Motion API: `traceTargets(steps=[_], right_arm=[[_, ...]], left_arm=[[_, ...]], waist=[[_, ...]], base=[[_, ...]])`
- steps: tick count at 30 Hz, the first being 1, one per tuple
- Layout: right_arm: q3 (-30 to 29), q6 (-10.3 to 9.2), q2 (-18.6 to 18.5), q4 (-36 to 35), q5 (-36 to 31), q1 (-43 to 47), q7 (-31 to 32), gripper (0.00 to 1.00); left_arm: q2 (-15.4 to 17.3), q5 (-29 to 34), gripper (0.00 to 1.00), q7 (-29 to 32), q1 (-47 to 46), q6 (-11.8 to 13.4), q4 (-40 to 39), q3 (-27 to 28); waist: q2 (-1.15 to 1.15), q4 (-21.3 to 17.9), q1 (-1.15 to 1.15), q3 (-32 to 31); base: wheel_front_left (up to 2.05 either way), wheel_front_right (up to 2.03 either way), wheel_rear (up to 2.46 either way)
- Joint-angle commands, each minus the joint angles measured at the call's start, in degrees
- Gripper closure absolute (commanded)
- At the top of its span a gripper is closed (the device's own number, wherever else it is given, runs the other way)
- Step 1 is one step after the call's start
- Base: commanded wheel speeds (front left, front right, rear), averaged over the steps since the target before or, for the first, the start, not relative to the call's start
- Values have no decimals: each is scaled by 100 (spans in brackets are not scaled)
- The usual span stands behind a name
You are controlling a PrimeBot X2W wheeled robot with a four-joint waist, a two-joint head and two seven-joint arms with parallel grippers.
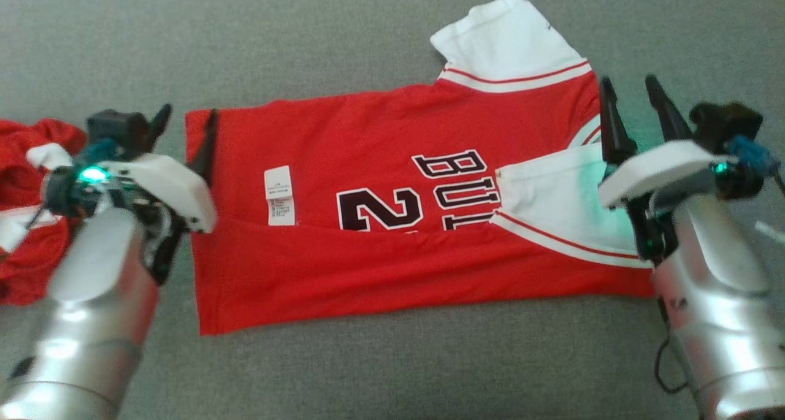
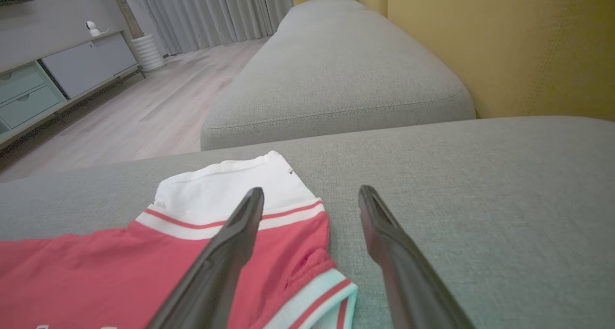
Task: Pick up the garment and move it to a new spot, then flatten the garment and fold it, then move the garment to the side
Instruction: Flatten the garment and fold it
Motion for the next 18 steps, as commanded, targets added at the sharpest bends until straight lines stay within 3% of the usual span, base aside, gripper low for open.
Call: traceTargets(steps=[1,5,11,18], right_arm=[[176,-4,41,-209,-7,-327,17,0],[358,-4,-22,-190,26,-600,30,0],[443,-4,-173,-147,106,-854,78,0],[568,-4,-226,58,102,-1286,416,0]], left_arm=[[495,-193,0,94,-332,13,-74,-51],[670,-592,0,44,-522,12,111,-380],[653,-970,0,-129,-654,12,275,-760],[701,-1099,0,-247,-883,12,488,-1128]], waist=[[0,-48,-2,204],[0,-44,-2,387],[0,9,-2,585],[0,33,-2,785]], base=[[0,0,0],[0,0,0],[0,0,0],[0,0,0]])
